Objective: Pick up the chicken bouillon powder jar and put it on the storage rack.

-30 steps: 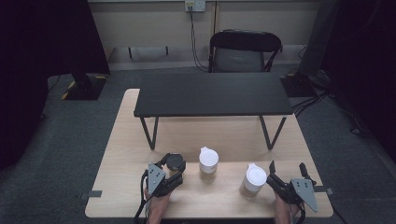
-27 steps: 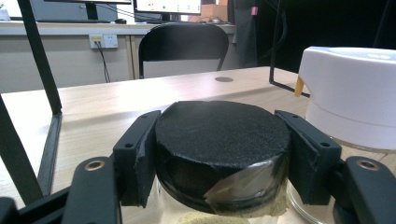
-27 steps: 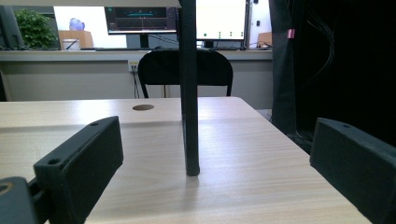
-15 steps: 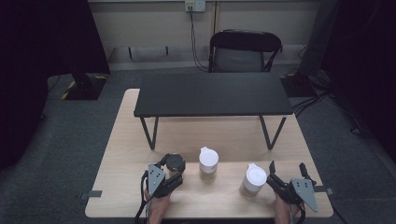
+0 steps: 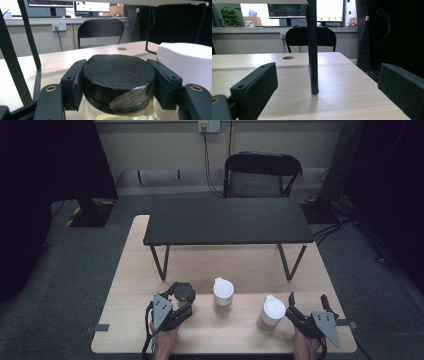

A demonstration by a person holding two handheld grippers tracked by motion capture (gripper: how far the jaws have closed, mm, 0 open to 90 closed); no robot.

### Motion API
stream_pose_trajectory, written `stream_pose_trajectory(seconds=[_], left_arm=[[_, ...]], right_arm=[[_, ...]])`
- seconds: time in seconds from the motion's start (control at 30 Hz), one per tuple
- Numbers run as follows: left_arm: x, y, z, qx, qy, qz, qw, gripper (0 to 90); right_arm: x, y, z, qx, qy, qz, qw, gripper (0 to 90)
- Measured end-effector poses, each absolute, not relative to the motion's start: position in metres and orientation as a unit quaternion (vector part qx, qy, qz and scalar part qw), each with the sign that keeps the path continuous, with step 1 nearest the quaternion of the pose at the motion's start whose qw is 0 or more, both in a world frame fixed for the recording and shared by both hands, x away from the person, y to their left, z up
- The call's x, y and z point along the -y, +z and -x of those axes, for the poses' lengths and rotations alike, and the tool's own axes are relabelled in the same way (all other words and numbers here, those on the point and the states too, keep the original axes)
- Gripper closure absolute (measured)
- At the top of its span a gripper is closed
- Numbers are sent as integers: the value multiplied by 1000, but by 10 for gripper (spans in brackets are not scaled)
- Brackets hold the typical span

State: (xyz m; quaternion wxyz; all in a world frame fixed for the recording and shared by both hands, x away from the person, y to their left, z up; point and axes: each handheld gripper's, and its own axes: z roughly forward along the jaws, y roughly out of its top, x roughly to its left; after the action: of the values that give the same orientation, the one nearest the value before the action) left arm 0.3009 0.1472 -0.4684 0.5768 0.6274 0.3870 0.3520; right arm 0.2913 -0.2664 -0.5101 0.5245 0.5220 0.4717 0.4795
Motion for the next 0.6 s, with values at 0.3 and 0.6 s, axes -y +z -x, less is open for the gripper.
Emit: stream_pose_trajectory(seconds=[0.3,0.6], left_arm=[[-150,-453,-301,-381,353,-626,581,349],[-151,-418,-306,-365,348,-624,597,349]], right_arm=[[266,-510,-291,-471,480,-522,525,16],[266,-510,-291,-472,480,-522,524,16]])
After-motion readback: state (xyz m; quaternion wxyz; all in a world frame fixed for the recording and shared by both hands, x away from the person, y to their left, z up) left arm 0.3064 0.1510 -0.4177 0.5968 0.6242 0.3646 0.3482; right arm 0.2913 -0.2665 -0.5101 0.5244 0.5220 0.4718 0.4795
